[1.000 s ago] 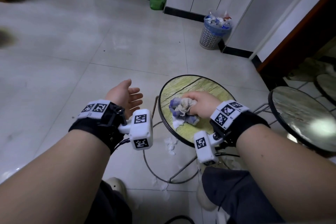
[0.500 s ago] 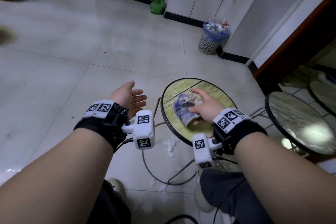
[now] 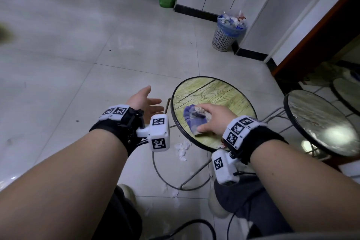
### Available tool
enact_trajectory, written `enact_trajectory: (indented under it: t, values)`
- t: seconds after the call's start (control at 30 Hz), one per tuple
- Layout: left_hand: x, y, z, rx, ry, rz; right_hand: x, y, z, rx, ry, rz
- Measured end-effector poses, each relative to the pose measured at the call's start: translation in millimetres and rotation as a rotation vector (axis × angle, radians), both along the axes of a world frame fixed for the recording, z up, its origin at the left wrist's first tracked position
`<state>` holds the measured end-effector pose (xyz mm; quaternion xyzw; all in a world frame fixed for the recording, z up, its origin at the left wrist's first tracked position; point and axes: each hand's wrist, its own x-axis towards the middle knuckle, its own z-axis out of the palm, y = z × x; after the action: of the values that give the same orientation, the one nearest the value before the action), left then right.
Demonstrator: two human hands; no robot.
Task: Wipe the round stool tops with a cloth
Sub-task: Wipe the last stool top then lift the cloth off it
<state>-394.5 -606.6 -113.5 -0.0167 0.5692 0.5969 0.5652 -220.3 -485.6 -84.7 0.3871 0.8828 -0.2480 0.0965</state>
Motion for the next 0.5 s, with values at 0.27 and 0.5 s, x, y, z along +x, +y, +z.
enact_trajectory:
  t: [0.27,0.5]
  values:
    - [6.5,3.9,1.4,0.106,-0.078,-0.013,-32.0,-4.9,3.0,-0.018,0.14,-0.1]
    - [-0.7,9.1,-7.6,0.109,-0.088,-0.017,-29.2,-5.9,-4.4,0.059,0.038,-0.047]
